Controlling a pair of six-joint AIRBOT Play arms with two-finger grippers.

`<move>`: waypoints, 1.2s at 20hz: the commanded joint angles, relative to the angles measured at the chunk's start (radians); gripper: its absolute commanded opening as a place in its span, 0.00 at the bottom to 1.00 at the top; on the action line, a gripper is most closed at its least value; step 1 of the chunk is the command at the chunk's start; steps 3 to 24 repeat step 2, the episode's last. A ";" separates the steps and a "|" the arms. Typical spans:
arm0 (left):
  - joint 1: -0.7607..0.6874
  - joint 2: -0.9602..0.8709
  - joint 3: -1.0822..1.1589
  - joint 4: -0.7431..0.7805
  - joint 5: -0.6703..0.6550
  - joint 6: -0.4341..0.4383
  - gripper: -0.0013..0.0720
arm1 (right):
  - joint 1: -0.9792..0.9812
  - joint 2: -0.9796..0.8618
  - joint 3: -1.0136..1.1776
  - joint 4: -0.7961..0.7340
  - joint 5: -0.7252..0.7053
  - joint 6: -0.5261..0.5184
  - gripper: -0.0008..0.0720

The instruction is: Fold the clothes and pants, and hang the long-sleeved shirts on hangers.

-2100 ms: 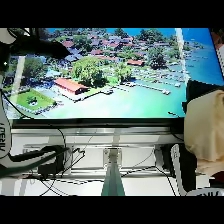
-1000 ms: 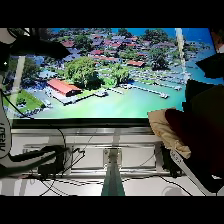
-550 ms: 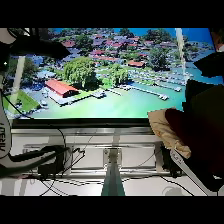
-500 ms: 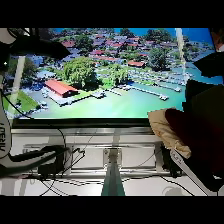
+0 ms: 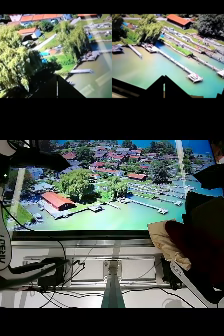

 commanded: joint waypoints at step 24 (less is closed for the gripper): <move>0.001 0.000 0.001 0.000 0.000 0.000 0.03 | 0.000 -0.001 0.000 0.000 0.000 0.000 0.03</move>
